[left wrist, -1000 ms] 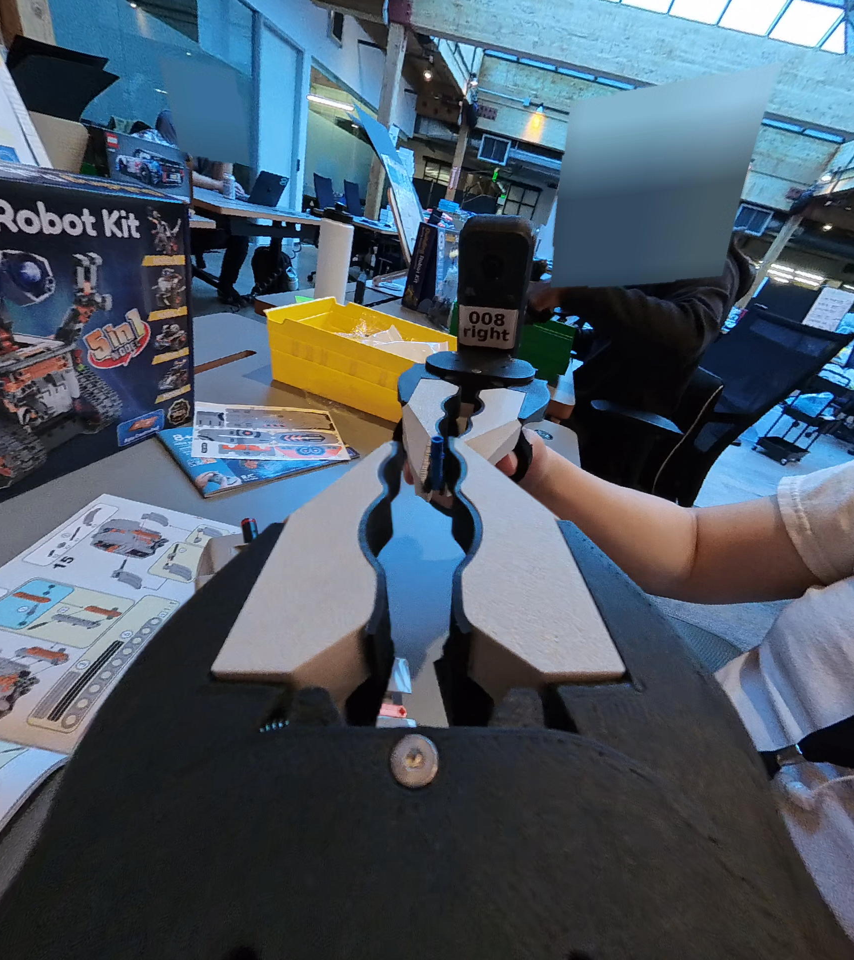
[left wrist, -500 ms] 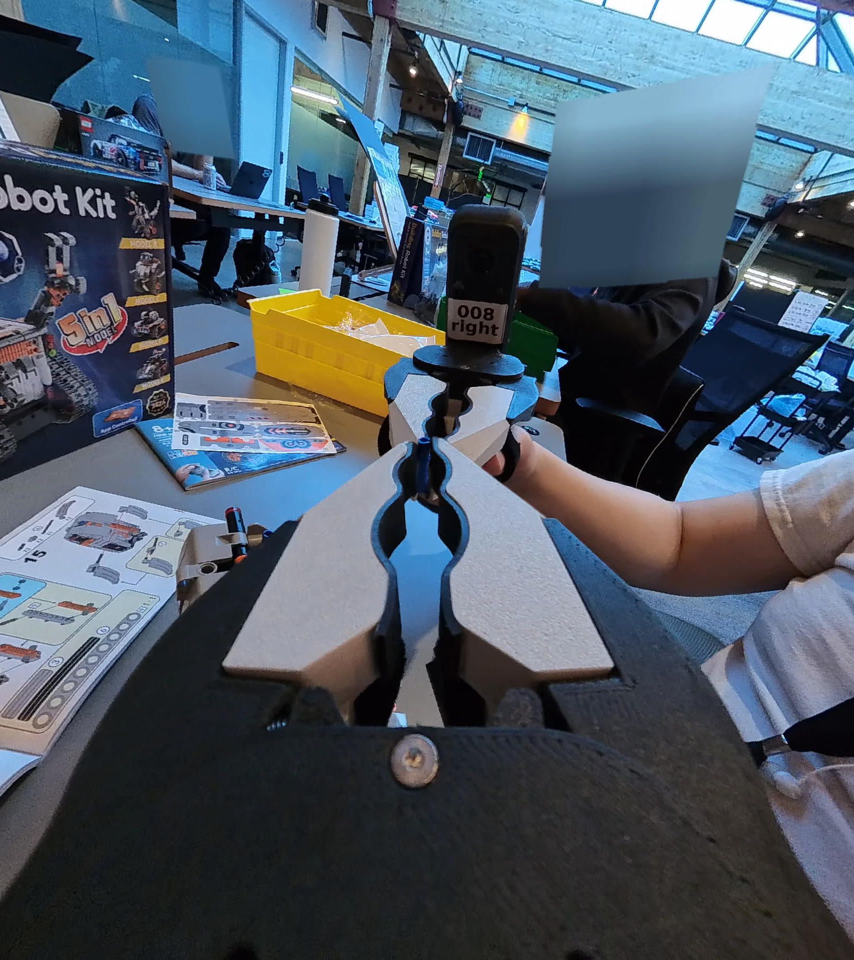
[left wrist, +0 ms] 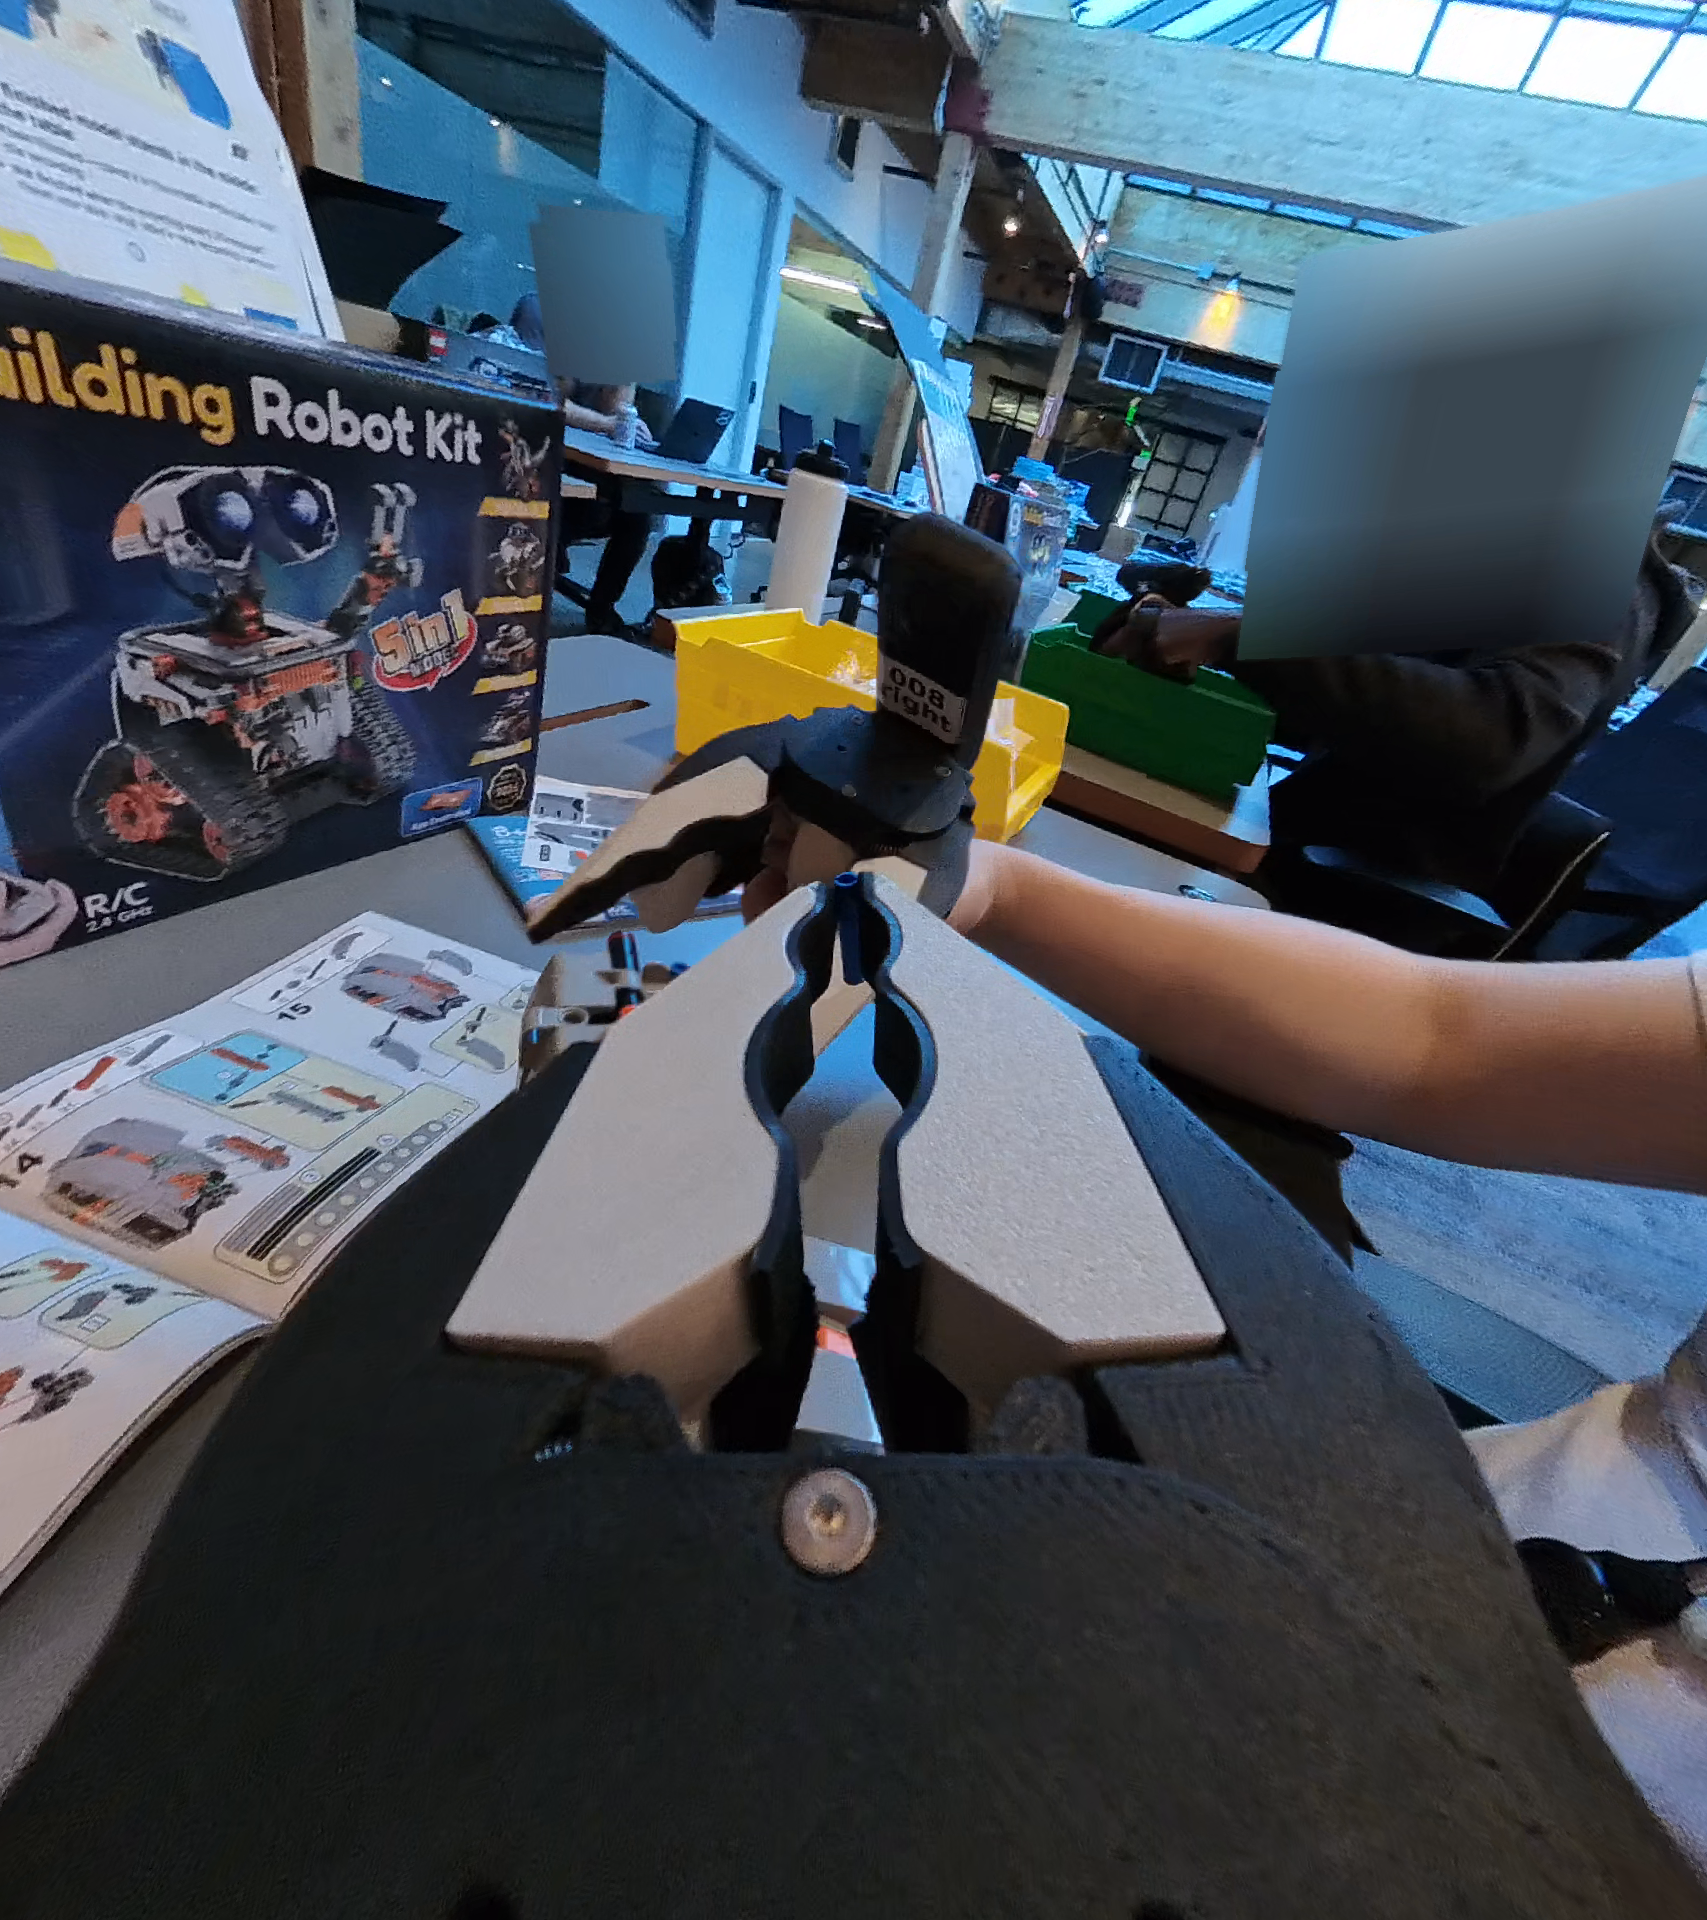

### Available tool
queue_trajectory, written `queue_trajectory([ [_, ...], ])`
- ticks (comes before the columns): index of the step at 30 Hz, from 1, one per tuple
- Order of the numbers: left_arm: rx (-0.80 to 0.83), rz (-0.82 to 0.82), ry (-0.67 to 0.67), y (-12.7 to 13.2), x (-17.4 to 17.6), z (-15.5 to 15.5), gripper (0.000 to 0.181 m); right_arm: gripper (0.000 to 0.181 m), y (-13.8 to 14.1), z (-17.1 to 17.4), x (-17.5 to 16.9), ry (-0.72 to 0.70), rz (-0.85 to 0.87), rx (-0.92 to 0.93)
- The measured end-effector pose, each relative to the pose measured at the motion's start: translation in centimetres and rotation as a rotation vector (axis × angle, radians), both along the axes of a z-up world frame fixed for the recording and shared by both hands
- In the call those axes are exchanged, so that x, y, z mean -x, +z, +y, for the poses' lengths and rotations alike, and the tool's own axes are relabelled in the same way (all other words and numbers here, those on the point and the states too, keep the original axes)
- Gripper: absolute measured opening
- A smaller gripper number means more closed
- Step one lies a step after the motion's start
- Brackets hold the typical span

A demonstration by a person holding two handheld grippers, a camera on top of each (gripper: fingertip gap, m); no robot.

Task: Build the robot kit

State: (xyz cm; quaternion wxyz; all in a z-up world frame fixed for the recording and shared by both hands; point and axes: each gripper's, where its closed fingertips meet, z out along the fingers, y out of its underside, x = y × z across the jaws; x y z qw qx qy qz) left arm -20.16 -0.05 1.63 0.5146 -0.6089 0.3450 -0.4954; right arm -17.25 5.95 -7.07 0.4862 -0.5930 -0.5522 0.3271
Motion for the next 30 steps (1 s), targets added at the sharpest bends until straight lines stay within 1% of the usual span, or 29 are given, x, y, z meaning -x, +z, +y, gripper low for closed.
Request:
queue_trajectory([
  [3, 0.018, -0.009, 0.011, -0.7, -0.3, 0.2, 0.001, 0.079, -0.7, 0.4, 1.6, 0.034, 0.010, 0.036],
  [5, 0.026, -0.012, 0.022, -1.1, -0.4, 0.5, 0.001, 0.066, -1.2, 0.3, 2.0, 0.060, 0.017, 0.092],
  [6, 0.027, -0.009, 0.030, -1.3, -0.4, 0.6, 0.001, 0.051, -1.3, 0.3, 2.1, 0.062, 0.024, 0.117],
  [8, 0.020, -0.002, 0.054, -1.6, -0.3, 0.8, 0.001, 0.048, -1.3, 0.2, 2.1, 0.031, 0.028, 0.134],
  [10, 0.005, 0.009, 0.084, -1.8, -0.1, 1.1, 0.001, 0.048, -1.3, 0.0, 2.1, -0.038, 0.028, 0.131],
  [13, -0.025, 0.020, 0.137, -1.9, 0.3, 1.3, 0.001, 0.048, -1.3, -0.1, 2.4, -0.180, 0.019, 0.114],
  [16, -0.078, 0.069, 0.200, -2.5, 0.7, 1.3, 0.001, 0.048, -1.3, -0.3, 2.7, -0.357, 0.030, 0.135],
  [20, -0.107, 0.110, 0.237, -3.3, 0.7, 1.1, 0.001, 0.048, -1.3, -0.6, 3.0, -0.573, 0.083, 0.175],
  [22, -0.111, 0.101, 0.261, -3.3, 1.0, 1.3, 0.001, 0.048, -1.3, -1.0, 3.4, -0.632, 0.091, 0.165],
  [24, -0.128, 0.115, 0.301, -3.6, 1.6, 1.7, 0.001, 0.047, -1.3, -1.2, 3.6, -0.655, 0.059, 0.107],
  [25, -0.131, 0.120, 0.315, -3.6, 1.8, 1.8, 0.001, 0.051, -1.2, -1.2, 3.5, -0.657, 0.044, 0.070],
  [27, -0.128, 0.125, 0.337, -3.7, 2.0, 1.9, 0.000, 0.076, -0.9, -1.3, 3.2, -0.648, 0.013, -0.014],
  [29, -0.115, 0.129, 0.355, -3.7, 2.2, 2.0, 0.001, 0.088, 0.1, -1.5, 2.9, -0.606, -0.010, -0.145],
  [30, -0.106, 0.133, 0.358, -3.8, 2.1, 1.9, 0.001, 0.088, 1.0, -1.9, 3.2, -0.556, -0.002, -0.222],
])
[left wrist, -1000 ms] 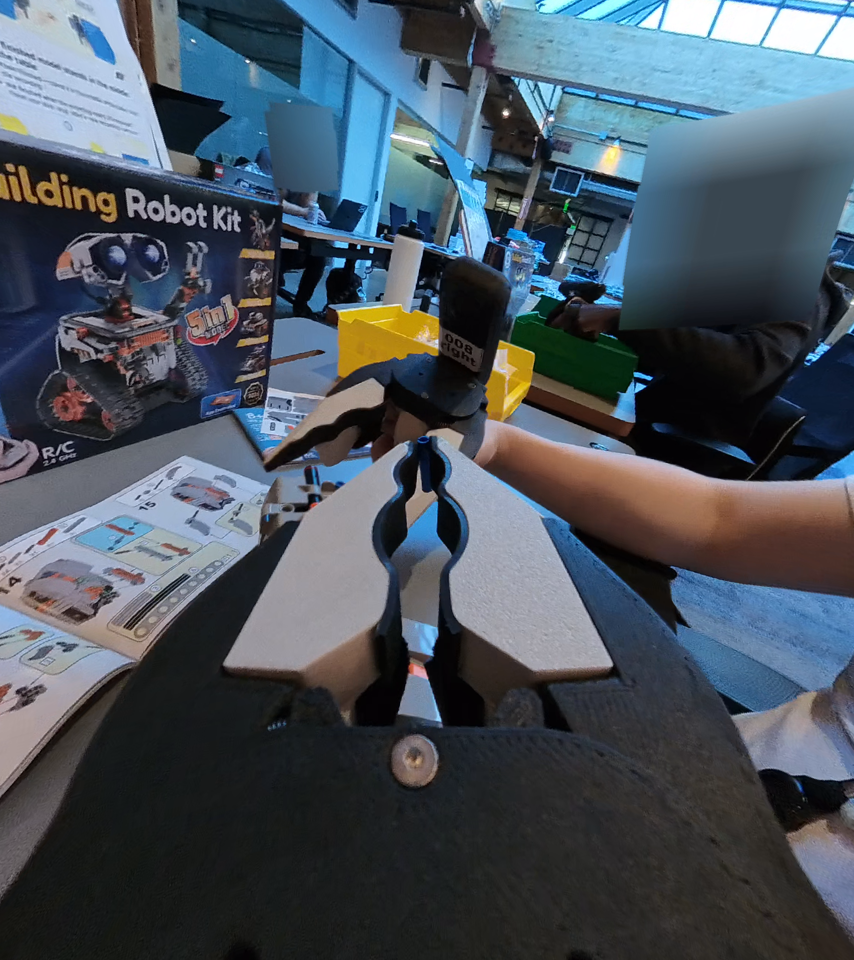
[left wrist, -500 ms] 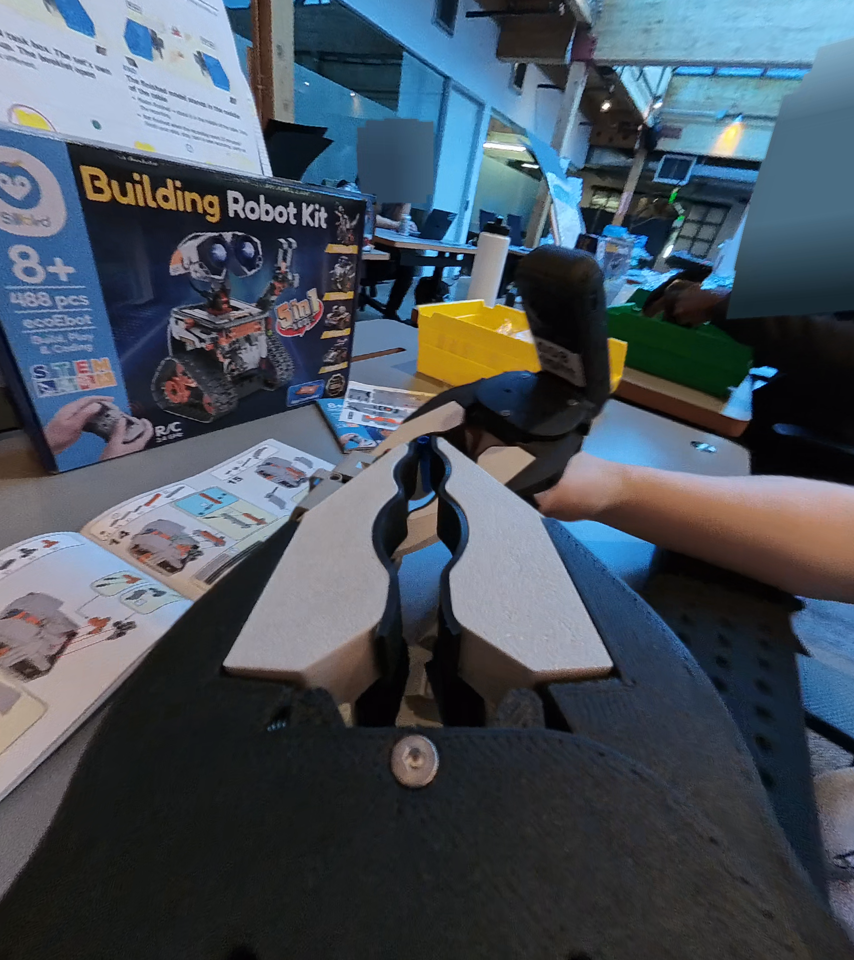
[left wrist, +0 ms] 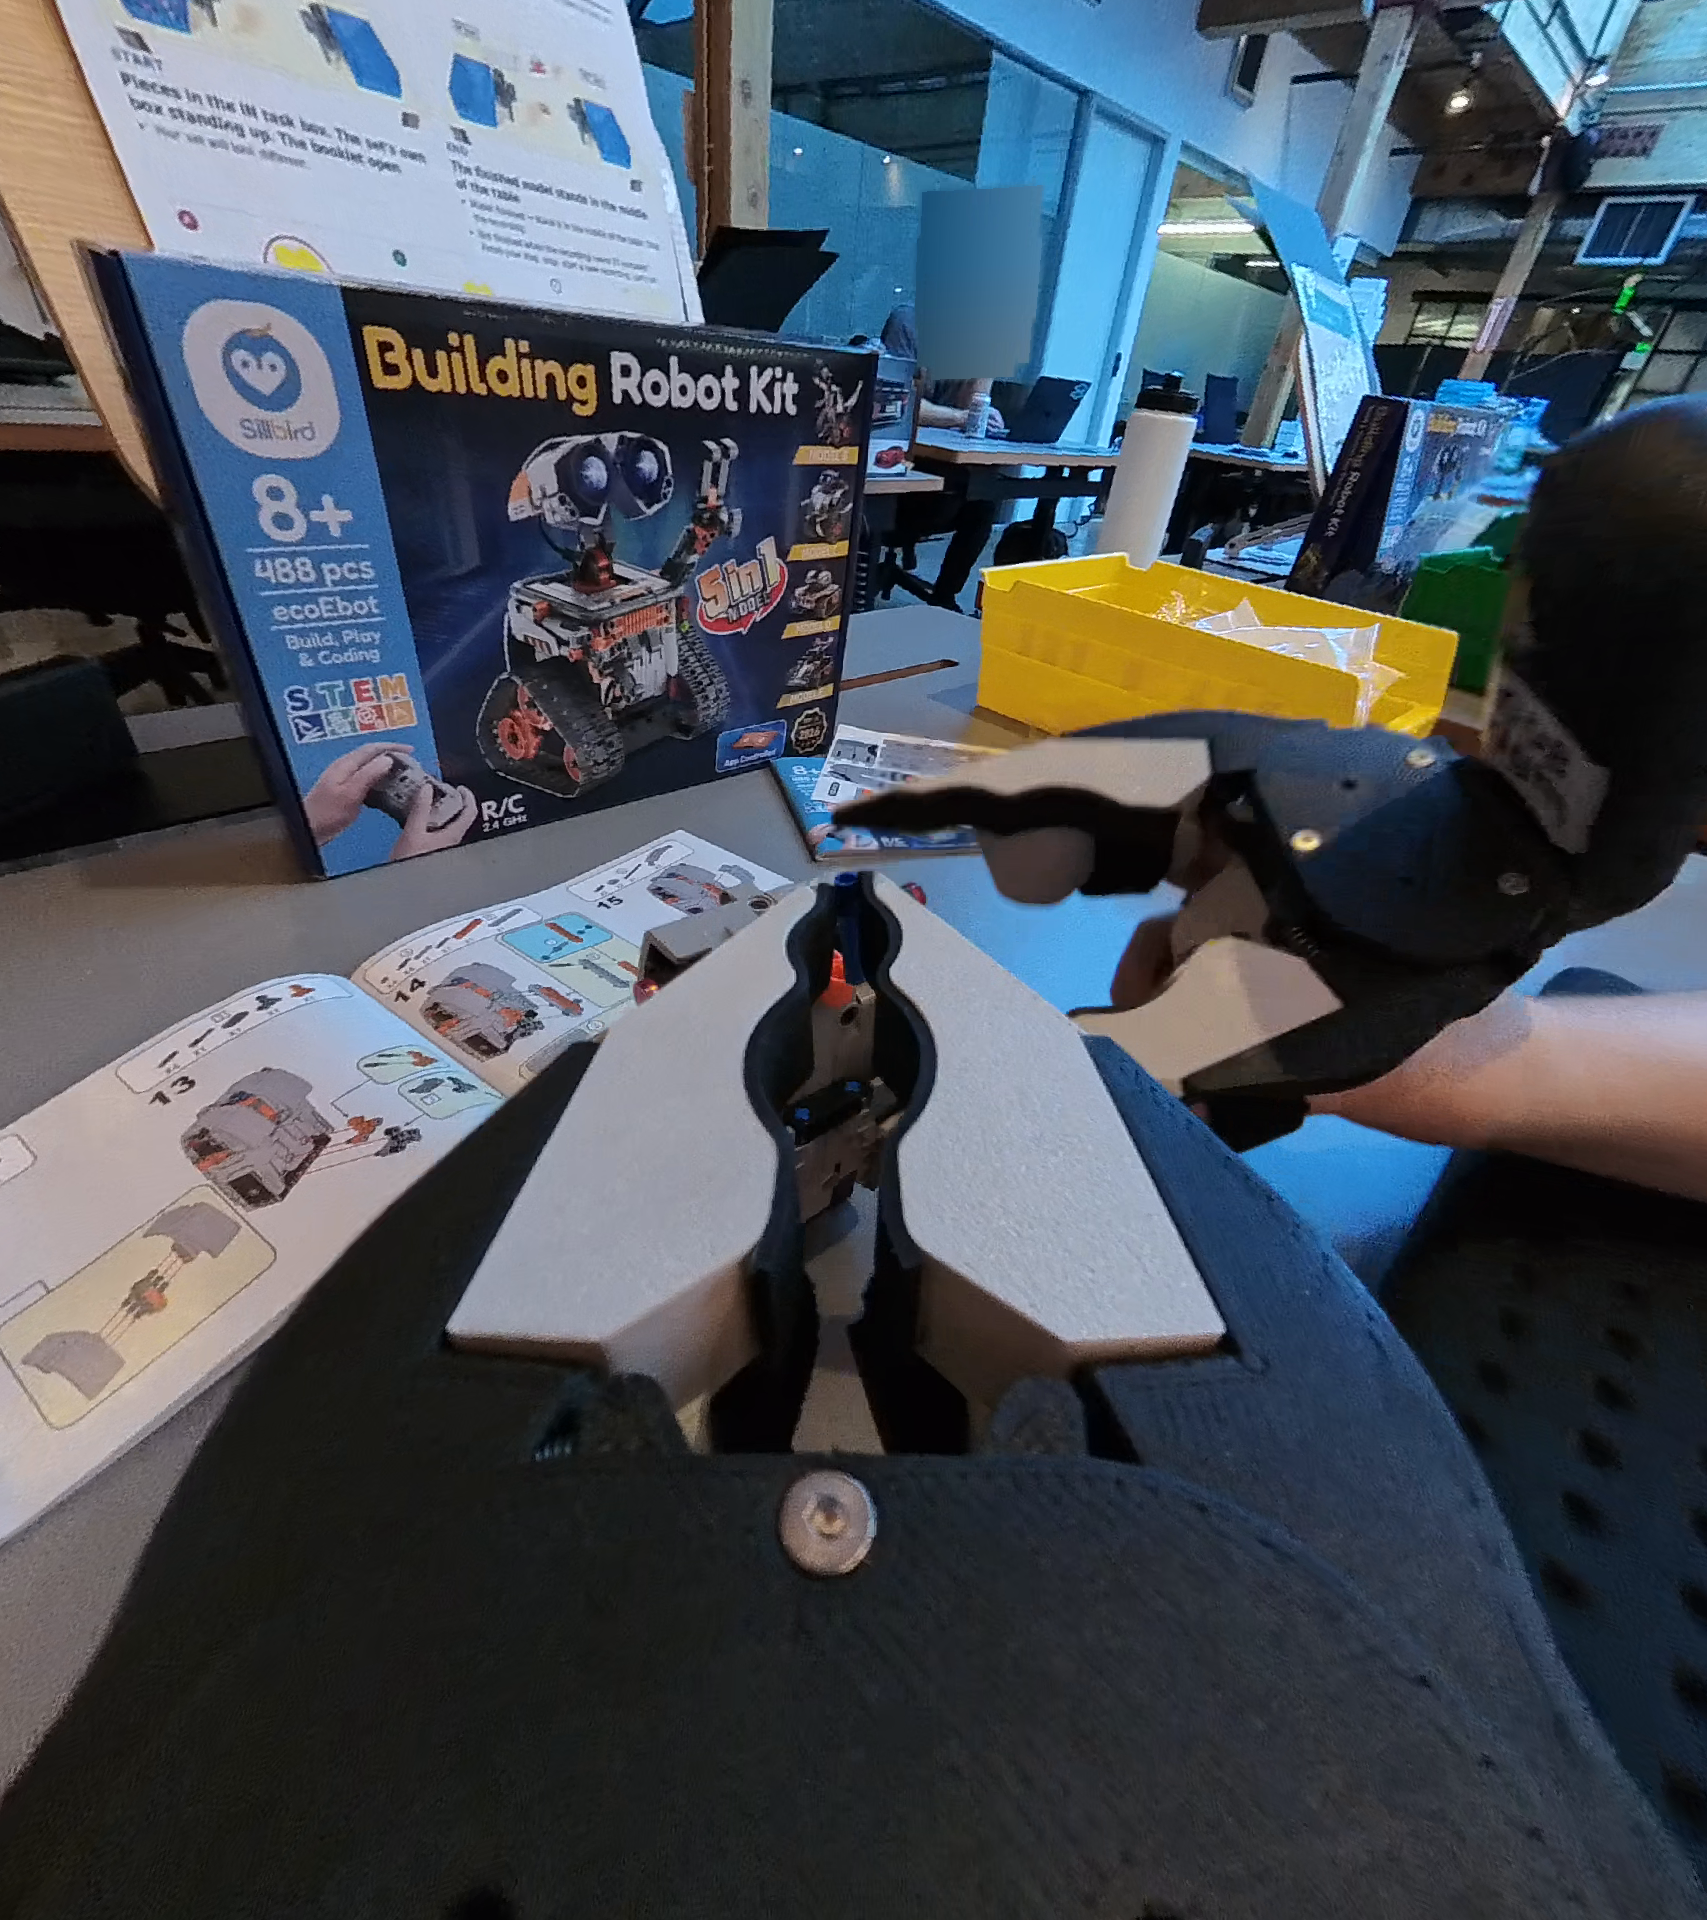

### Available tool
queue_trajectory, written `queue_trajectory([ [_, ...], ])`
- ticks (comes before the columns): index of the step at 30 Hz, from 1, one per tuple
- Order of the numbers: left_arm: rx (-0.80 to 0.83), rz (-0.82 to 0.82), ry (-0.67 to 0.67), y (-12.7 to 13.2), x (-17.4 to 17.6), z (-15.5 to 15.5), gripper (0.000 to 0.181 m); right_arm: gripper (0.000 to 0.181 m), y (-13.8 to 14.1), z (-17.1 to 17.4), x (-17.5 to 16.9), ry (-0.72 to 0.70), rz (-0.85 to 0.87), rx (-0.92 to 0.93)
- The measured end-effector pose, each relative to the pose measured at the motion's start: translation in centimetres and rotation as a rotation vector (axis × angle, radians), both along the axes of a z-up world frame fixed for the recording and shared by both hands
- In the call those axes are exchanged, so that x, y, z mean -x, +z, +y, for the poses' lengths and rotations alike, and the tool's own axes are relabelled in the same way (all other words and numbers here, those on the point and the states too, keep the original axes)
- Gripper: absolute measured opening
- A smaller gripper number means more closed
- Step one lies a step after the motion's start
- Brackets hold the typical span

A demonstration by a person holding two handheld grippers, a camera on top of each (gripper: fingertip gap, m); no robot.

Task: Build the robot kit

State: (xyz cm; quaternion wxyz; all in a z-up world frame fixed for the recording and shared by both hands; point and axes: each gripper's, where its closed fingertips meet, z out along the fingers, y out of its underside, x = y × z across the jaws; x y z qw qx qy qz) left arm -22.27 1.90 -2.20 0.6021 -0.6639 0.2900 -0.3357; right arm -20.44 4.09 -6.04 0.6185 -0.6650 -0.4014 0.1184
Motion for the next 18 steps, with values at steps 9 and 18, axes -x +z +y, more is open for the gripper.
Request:
queue_trajectory([
  [9, 0.010, -0.002, 0.101, 0.1, 0.0, 0.5, 0.000, 0.063, 3.3, -1.4, 2.3, 0.490, -0.480, -0.466],
  [18, -0.056, 0.049, 0.170, 0.1, -0.6, 0.2, 0.000, 0.065, 2.5, -3.4, 1.5, 0.444, -0.280, -0.640],
])
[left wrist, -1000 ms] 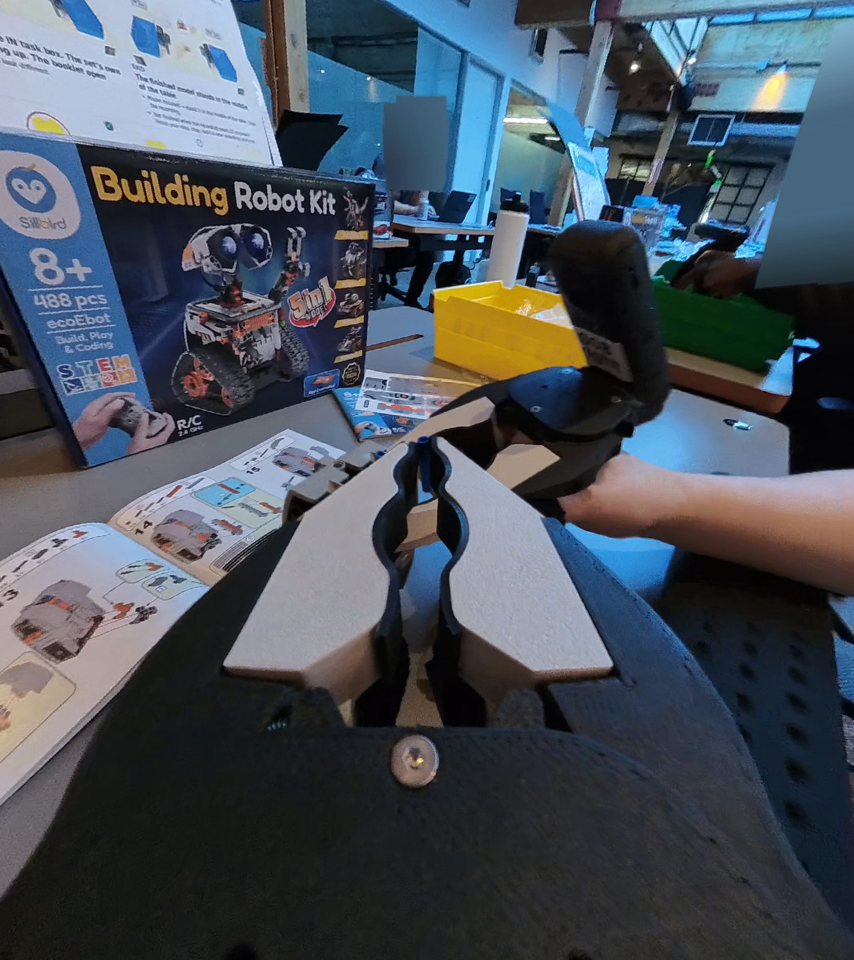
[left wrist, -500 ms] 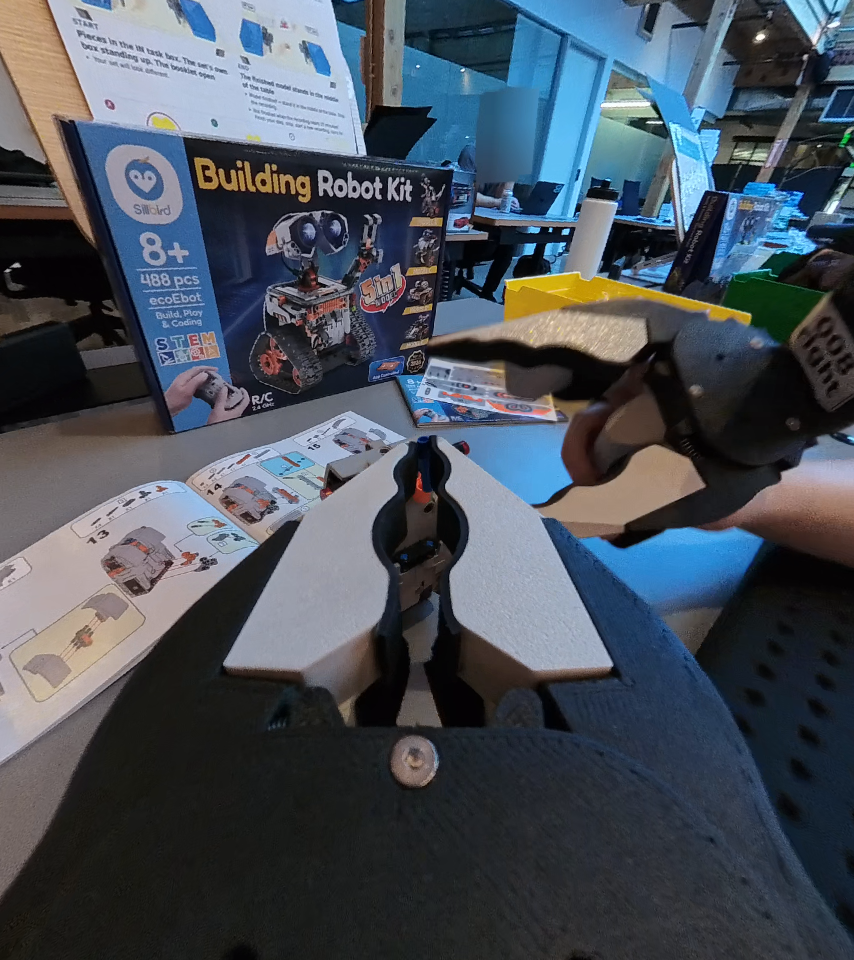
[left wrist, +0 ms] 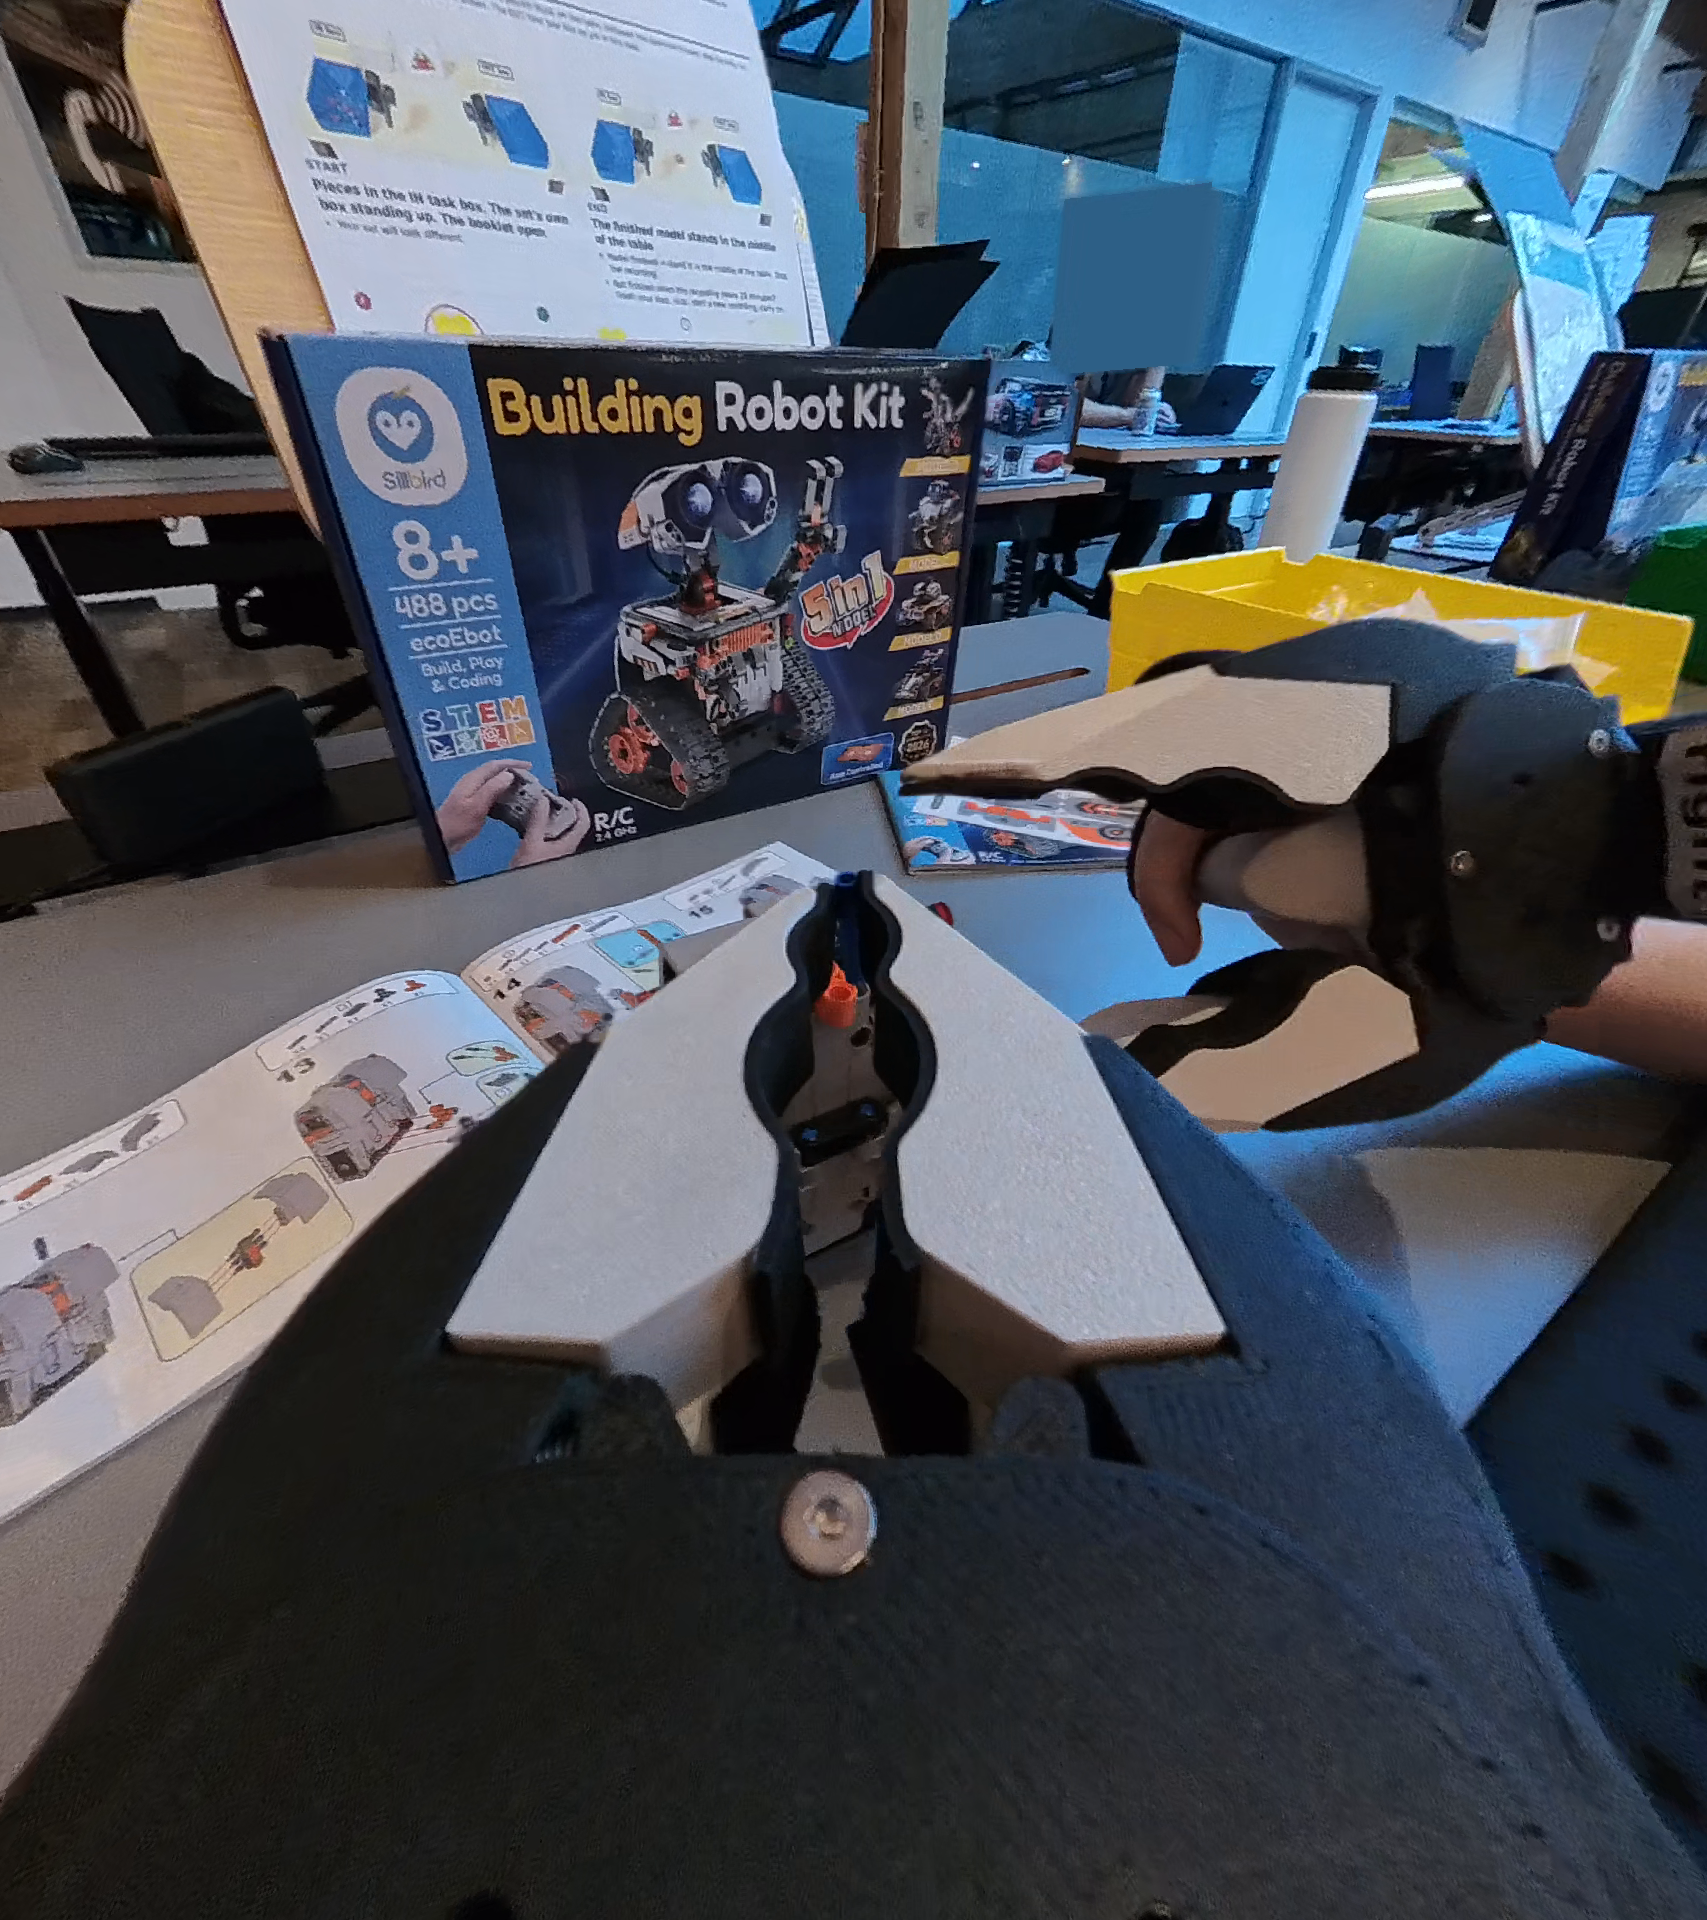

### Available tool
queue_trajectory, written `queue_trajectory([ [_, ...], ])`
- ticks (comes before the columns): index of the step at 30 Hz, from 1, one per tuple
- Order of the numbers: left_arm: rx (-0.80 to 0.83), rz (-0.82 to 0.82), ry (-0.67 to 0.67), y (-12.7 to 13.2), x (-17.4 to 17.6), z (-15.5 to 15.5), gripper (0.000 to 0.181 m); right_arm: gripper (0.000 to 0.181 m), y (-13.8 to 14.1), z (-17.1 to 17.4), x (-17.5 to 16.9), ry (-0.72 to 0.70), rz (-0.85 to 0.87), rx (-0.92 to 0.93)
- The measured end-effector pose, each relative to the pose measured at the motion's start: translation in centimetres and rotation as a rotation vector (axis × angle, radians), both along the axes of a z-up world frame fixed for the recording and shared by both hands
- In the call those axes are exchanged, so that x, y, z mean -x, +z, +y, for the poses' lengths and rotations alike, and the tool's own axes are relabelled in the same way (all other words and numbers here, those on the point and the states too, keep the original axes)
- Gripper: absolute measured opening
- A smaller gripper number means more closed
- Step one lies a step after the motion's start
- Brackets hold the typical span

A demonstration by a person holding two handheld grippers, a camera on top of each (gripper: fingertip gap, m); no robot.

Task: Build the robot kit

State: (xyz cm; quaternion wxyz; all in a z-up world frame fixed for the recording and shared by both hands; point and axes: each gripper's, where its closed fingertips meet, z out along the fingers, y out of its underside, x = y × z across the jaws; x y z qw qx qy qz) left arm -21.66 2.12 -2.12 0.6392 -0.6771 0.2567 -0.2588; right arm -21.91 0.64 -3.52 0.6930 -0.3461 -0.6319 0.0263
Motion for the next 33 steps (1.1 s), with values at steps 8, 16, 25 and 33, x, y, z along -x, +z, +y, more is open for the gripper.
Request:
queue_trajectory([
  [8, 0.008, 0.024, 0.053, 0.1, 0.5, 0.1, 0.000, 0.071, 1.2, 0.0, 2.0, 0.209, -0.047, 0.048],
  [16, 0.016, -0.002, 0.072, 0.2, 0.3, 0.1, 0.000, 0.069, 0.3, 1.4, 1.1, 0.199, -0.174, -0.077],
  [25, 0.003, 0.058, 0.087, -0.8, -0.6, 0.3, 0.000, 0.055, 0.8, 0.3, 0.2, 0.248, -0.178, -0.175],
  [33, -0.013, 0.060, 0.129, -0.1, 0.2, 0.6, 0.000, 0.059, -1.2, 0.9, 1.0, 0.184, -0.211, -0.187],
])
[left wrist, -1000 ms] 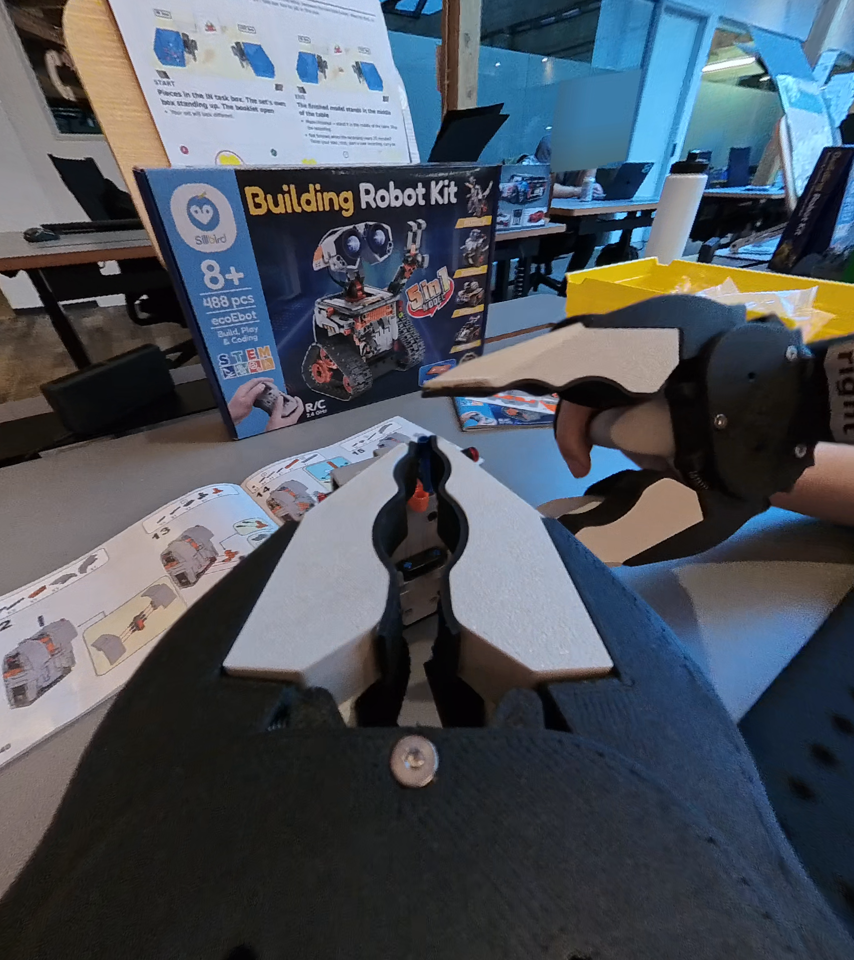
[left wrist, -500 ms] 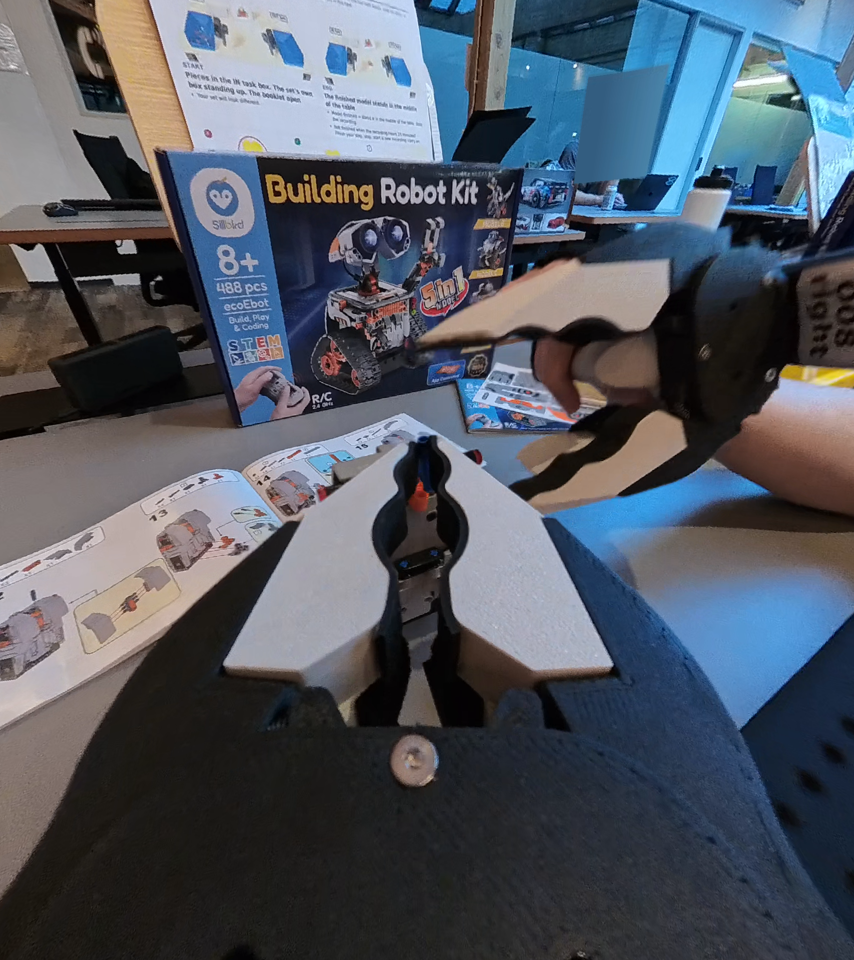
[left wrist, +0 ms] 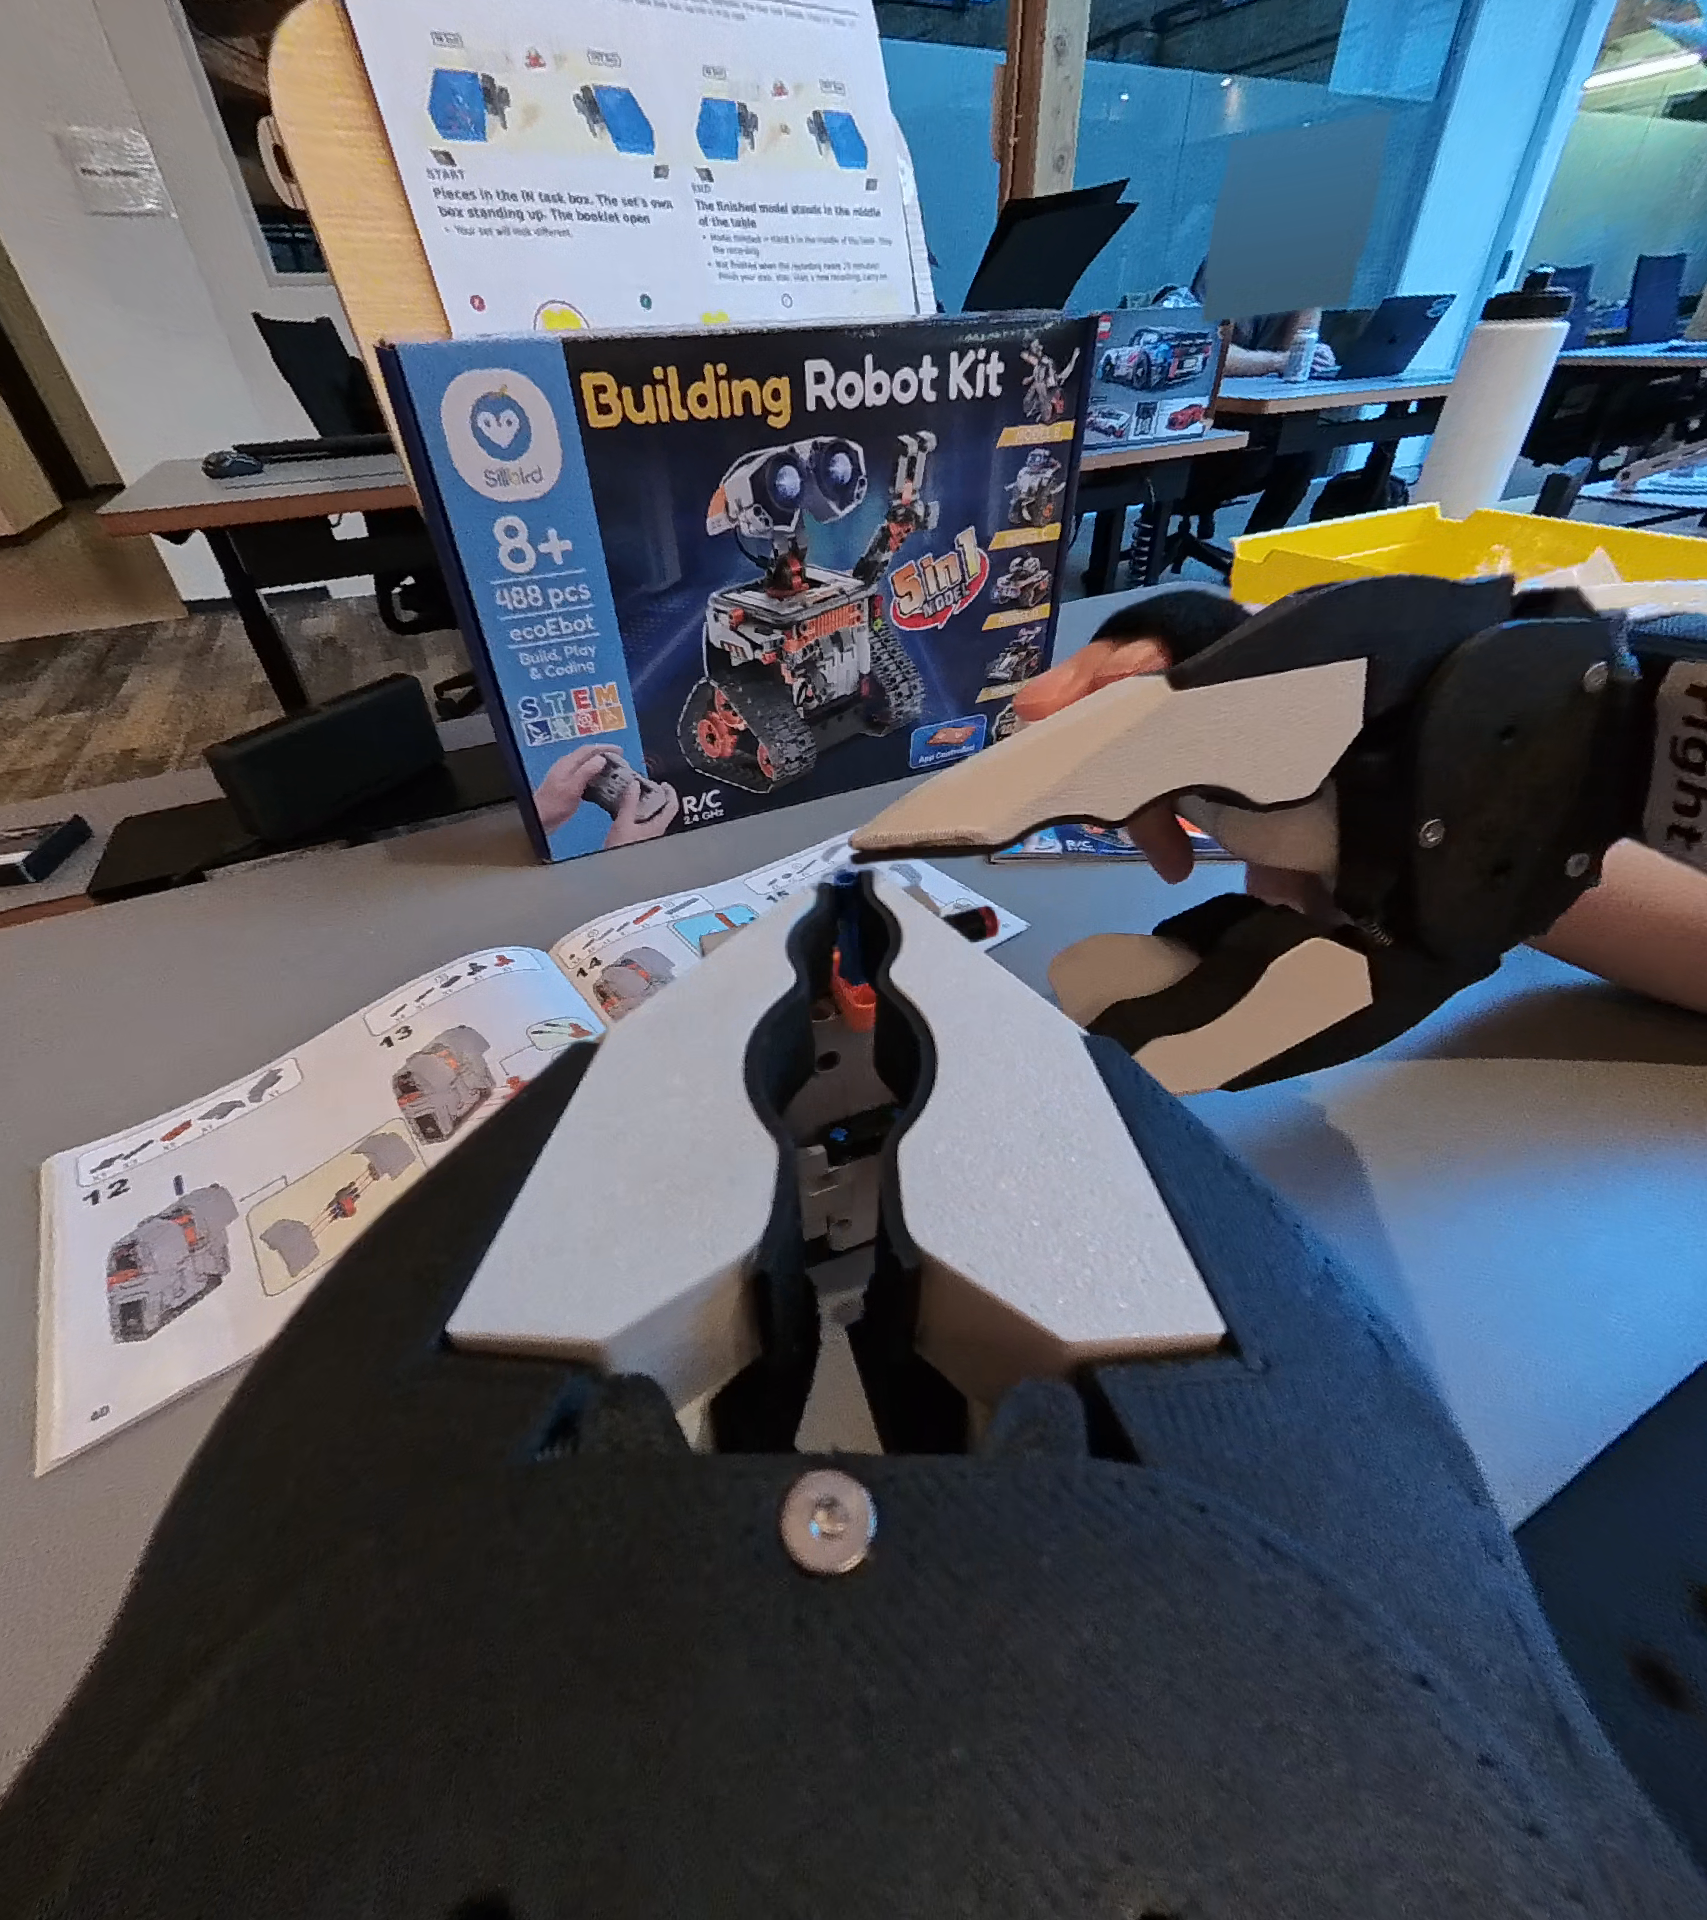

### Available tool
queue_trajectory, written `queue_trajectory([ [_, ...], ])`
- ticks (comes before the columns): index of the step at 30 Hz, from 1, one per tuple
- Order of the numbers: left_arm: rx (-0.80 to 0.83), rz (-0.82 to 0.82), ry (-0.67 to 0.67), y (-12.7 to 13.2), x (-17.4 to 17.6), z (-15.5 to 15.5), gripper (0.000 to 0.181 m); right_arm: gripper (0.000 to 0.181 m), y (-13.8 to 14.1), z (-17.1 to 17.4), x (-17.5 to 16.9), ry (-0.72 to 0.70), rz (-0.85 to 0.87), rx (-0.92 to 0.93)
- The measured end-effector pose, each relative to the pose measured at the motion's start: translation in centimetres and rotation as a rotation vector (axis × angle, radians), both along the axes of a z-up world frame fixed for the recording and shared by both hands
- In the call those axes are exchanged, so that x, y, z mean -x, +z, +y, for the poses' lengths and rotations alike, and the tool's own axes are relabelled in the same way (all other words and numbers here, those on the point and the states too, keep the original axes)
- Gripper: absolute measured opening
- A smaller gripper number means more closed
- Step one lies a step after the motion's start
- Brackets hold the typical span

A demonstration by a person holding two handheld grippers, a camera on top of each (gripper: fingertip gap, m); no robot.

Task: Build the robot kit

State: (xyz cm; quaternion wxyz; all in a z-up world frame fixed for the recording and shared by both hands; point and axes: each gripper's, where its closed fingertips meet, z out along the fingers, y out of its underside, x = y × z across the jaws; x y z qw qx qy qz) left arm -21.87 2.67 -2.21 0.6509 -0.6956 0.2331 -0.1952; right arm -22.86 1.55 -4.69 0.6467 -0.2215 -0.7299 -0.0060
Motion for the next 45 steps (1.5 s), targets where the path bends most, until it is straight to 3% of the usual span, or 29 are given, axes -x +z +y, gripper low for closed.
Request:
queue_trajectory([
  [9, 0.004, -0.023, -0.006, -0.5, 0.2, -0.2, 0.000, 0.056, 2.2, 0.8, -0.1, -0.051, 0.074, -0.006],
  [18, -0.008, -0.070, -0.013, 0.2, 0.4, -0.4, 0.001, 0.056, 1.4, 1.0, 0.2, -0.058, 0.053, -0.025],
  [45, 0.002, -0.007, -0.012, -0.6, -0.1, -0.1, 0.000, 0.048, 1.1, 0.6, 0.7, -0.064, 0.061, -0.123],
])
